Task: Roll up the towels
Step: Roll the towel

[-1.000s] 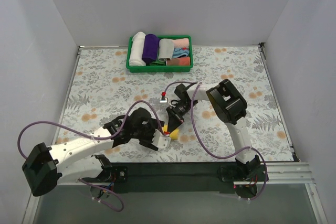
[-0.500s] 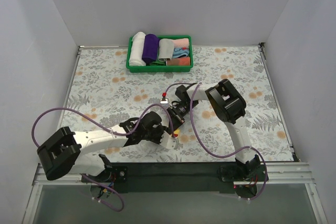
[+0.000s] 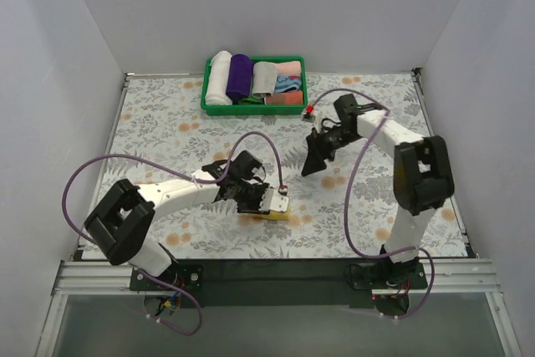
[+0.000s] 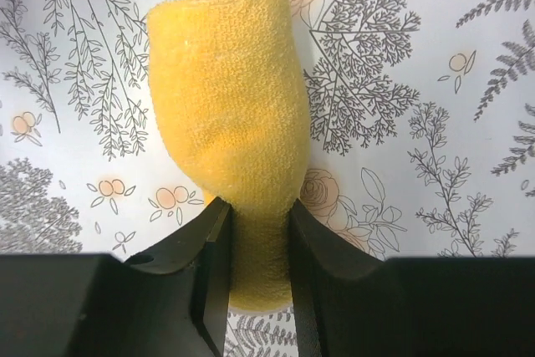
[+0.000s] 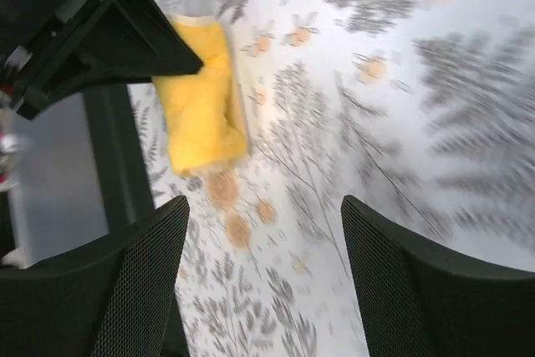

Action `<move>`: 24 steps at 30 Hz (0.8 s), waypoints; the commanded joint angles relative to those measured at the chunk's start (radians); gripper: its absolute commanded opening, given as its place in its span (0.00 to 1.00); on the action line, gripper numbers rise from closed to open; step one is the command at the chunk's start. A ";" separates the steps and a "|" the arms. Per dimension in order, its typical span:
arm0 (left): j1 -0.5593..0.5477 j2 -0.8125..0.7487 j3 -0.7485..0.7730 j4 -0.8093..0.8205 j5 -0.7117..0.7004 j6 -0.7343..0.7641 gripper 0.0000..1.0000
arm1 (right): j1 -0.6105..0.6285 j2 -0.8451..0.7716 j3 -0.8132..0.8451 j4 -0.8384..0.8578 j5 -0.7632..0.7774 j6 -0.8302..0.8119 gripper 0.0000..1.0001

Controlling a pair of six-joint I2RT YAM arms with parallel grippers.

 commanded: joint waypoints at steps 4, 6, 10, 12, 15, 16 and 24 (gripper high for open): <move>0.126 0.217 0.139 -0.395 0.345 0.023 0.09 | -0.026 -0.382 -0.110 0.020 0.191 -0.056 0.60; 0.158 0.270 0.195 -0.441 0.388 0.045 0.09 | 0.000 -0.500 -0.162 0.041 0.266 -0.056 0.57; 0.198 0.402 0.272 -0.526 0.451 0.083 0.09 | 0.204 -0.657 -0.274 0.124 0.466 -0.048 0.54; 0.217 0.437 0.298 -0.535 0.464 0.086 0.09 | 0.282 -0.689 -0.318 0.141 0.569 -0.047 0.54; 0.235 0.503 0.337 -0.564 0.484 0.095 0.09 | 0.372 -0.660 -0.357 0.208 0.649 -0.027 0.57; 0.244 0.512 0.349 -0.569 0.487 0.098 0.09 | 0.406 -0.657 -0.363 0.227 0.712 -0.022 0.58; 0.275 0.591 0.397 -0.616 0.479 0.125 0.09 | 0.690 -0.565 -0.365 0.351 0.849 0.044 0.67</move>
